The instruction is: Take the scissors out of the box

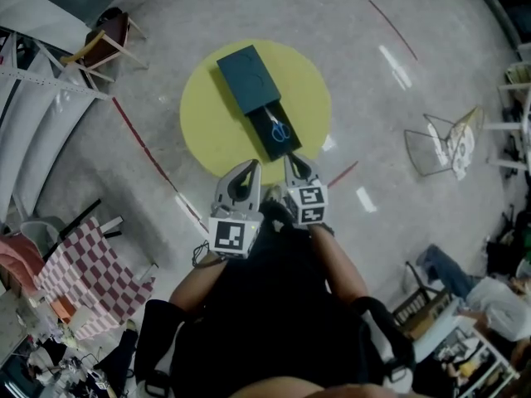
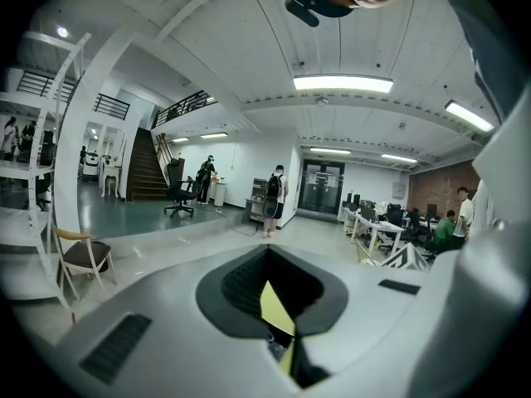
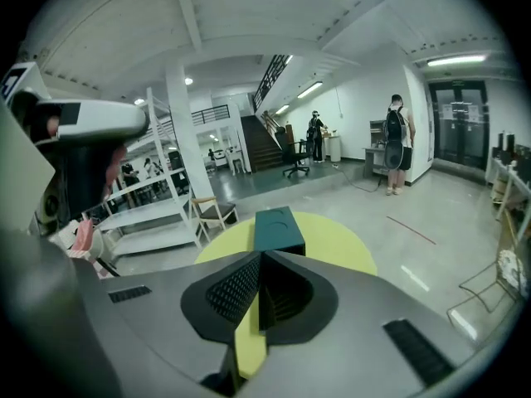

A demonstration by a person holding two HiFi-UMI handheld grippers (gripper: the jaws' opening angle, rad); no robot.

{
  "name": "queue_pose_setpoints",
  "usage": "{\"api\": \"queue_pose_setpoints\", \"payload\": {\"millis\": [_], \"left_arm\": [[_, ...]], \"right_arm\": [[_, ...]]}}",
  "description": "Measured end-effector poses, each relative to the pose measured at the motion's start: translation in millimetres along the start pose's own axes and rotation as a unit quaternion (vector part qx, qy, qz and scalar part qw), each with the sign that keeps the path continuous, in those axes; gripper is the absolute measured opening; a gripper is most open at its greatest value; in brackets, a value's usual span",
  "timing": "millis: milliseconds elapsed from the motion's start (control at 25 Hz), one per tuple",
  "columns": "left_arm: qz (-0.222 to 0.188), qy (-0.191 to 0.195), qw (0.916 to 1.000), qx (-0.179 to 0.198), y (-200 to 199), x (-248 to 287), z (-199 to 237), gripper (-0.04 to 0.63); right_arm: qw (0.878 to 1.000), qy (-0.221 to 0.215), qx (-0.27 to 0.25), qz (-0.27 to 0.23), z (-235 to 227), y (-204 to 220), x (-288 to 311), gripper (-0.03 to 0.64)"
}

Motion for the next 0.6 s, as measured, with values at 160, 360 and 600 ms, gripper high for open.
{"api": "queue_pose_setpoints", "payload": {"millis": [160,360,600], "left_arm": [[0.003,0.007,0.9999,-0.013,-0.8,15.3,17.5,-0.008],[0.014,0.02,0.9995,-0.02,4.3,32.4,31.9,-0.008],[0.021,0.034,0.9988,-0.027,11.4,50.0,38.4,-0.008]], "right_arm": [[0.998,0.031,-0.01,0.054,-14.8,18.1,36.3,-0.008],[0.99,0.058,-0.008,0.125,-34.2,43.4,80.2,0.034],[0.976,0.084,-0.007,0.2,-54.6,66.5,118.7,0.055]]}}
Point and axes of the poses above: the fingertips, and each gripper's own axes: x forward along the fingers, z to its left, y out of its underside, the point moved 5 cm from there along -x, backward along the fingers, and after that the axes turned 8 degrees about x, right-handed, at the moved point
